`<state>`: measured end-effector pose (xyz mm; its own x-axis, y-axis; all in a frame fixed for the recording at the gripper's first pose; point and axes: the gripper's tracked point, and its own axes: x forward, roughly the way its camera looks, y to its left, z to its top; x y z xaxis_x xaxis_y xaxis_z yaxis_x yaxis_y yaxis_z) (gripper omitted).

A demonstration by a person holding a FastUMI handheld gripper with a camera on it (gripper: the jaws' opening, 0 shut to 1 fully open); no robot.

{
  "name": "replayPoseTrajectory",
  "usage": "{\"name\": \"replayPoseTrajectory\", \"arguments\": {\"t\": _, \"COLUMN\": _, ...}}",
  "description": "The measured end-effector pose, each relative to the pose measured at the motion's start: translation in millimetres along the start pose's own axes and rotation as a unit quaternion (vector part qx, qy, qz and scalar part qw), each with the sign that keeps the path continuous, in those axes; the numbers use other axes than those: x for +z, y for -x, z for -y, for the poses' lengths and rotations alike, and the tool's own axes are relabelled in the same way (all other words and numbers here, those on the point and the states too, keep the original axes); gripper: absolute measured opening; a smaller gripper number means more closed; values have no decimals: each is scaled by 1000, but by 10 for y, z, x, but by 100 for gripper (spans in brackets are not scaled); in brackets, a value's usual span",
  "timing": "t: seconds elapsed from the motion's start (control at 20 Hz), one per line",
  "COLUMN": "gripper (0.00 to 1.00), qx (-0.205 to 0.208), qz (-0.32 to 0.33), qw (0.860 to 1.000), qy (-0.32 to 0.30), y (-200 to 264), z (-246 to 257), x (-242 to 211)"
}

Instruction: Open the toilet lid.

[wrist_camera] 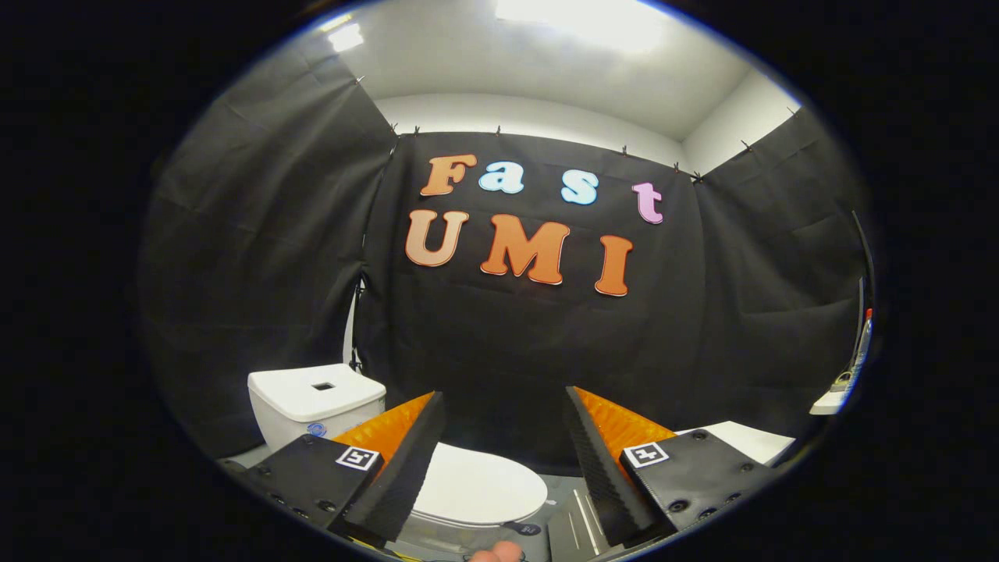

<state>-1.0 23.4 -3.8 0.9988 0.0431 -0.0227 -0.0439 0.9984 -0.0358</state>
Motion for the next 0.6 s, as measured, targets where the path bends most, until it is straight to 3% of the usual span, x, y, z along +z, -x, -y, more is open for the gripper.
{"name": "replayPoseTrajectory", "arguments": {"t": 0.6, "gripper": 98, "qx": -4, "qz": 1, "qw": 1000, "qy": -6, "y": -4, "z": 28, "x": -6}}
